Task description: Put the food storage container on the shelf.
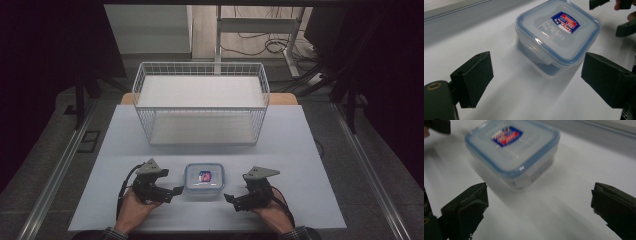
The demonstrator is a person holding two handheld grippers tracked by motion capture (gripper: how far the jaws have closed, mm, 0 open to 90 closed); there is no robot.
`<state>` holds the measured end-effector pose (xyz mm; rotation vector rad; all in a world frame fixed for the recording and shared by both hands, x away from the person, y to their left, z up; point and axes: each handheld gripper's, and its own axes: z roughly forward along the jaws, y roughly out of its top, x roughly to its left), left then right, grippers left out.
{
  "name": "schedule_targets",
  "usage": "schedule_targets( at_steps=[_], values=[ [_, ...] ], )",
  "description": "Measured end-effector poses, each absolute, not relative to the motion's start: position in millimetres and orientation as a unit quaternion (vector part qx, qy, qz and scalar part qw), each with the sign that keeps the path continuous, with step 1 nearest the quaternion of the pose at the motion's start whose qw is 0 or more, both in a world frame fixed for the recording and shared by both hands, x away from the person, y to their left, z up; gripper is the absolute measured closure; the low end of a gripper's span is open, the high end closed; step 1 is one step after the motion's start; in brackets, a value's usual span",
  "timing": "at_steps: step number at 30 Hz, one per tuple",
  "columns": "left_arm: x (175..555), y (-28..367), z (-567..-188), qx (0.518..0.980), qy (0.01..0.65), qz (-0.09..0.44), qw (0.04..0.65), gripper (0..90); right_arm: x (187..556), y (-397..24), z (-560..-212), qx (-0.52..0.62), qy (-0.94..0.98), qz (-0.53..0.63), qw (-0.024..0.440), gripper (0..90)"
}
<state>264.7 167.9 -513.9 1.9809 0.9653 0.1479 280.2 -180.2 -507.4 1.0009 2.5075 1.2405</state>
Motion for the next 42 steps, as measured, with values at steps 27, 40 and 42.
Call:
schedule_targets(
  at_steps=[27,40,42],
  values=[
    [301,132,-530,0.807,0.372,-0.034,0.458,12.1,326,-136,-509,0.357,0.846,0.394,-0.035,13.5],
    [280,149,-522,0.784,0.398,-0.037,0.475,42.8,308,-144,-504,0.347,0.851,0.394,-0.033,33.1],
    [278,151,-526,0.781,0.397,-0.055,0.478,42.9,307,-150,-504,0.35,0.845,0.401,-0.044,37.3]
  ],
)
